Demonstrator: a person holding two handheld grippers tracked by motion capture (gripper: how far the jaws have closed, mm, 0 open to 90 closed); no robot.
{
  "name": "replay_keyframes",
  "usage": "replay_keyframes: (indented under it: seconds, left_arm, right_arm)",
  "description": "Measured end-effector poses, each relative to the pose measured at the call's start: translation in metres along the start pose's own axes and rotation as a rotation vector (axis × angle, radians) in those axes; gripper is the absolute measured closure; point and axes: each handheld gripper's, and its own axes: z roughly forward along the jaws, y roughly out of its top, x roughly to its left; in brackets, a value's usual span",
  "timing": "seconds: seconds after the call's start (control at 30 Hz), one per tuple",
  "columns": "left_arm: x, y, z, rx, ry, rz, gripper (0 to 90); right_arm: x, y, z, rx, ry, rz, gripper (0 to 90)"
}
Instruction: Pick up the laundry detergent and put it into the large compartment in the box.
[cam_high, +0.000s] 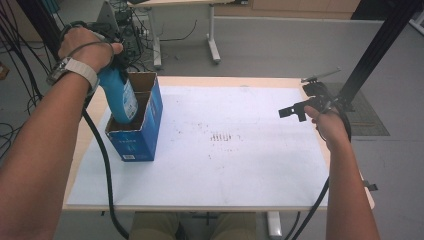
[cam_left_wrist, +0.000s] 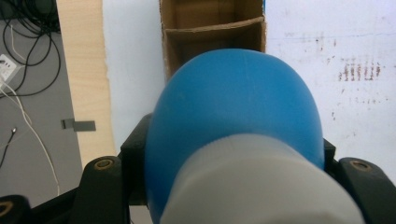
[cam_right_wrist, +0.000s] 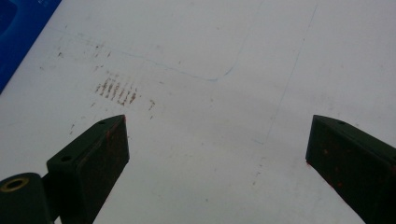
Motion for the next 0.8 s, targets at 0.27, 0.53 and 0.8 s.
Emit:
replay_keyframes:
  seconds: [0.27,0.53,0.8]
  left_arm:
    - [0.001,0.002,0.017,0.007,-0.004,0.01,38.8]
    - [0.004,0.0,0.031,-0.007,-0.007,0.007,38.8]
    - [0.004,0.001,0.045,0.002,-0.007,0.014,38.7]
  right_arm:
    - [0.0,0.0,0.001,0.004,0.0,0.001,6.0]
    - [0.0,-0.001,0.003,0.007,-0.001,0.002,6.0]
    - [0.0,0.0,0.006,0.011,0.001,0.002,6.0]
